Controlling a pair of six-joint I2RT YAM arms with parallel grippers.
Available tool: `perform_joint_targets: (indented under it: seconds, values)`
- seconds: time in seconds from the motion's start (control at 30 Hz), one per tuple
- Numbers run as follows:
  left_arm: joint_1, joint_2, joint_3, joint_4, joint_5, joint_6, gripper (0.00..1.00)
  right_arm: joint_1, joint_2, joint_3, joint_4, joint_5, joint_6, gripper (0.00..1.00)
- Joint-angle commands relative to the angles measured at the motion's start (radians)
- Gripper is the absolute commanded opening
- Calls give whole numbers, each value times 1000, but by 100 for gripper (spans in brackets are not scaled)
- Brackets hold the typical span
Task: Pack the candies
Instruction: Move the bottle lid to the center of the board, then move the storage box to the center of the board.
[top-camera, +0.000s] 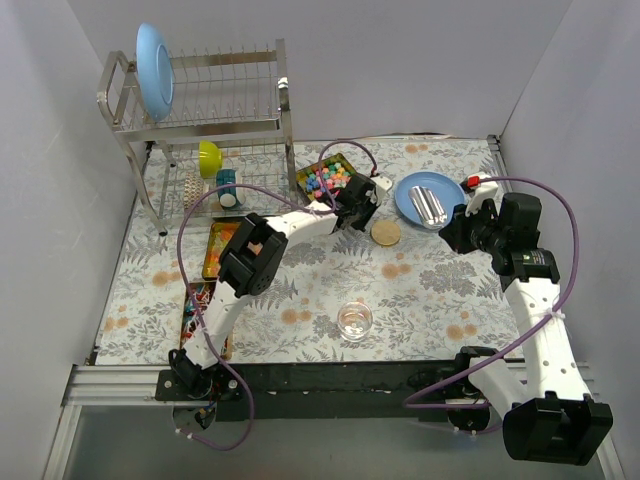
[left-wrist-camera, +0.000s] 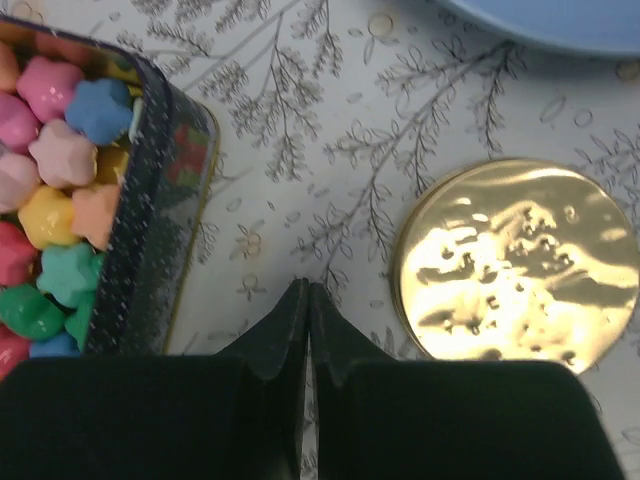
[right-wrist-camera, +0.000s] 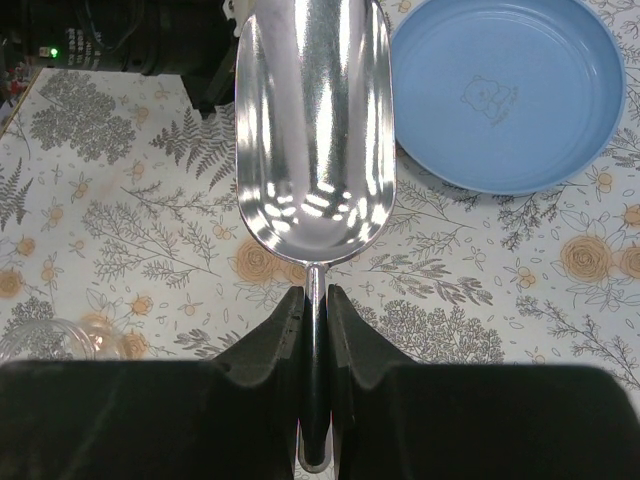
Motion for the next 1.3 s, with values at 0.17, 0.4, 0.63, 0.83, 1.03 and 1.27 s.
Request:
perform_joint_targets:
  seconds: [0.17, 0.4, 0.63, 0.83, 1.03, 1.27]
  values:
    - [-12, 76, 54, -97, 124, 27, 0, -7, 6, 52, 54, -2, 14, 1]
    - [-81, -100, -162, 30, 291, 83, 0, -11, 31, 52, 100, 7, 17, 1]
    - [-135, -97, -141, 83, 409, 23, 0, -33, 60, 75, 123, 18, 13, 1]
    - [-104, -181, -107, -54, 294, 24, 0, -51, 75, 87, 136, 8, 11, 1]
    - [31, -283, -92, -163, 250, 41, 51, -60, 69, 67, 158, -5, 17, 1]
    - [126, -212, 17, -185, 141, 139, 63, -66, 57, 44, 170, -25, 37, 1]
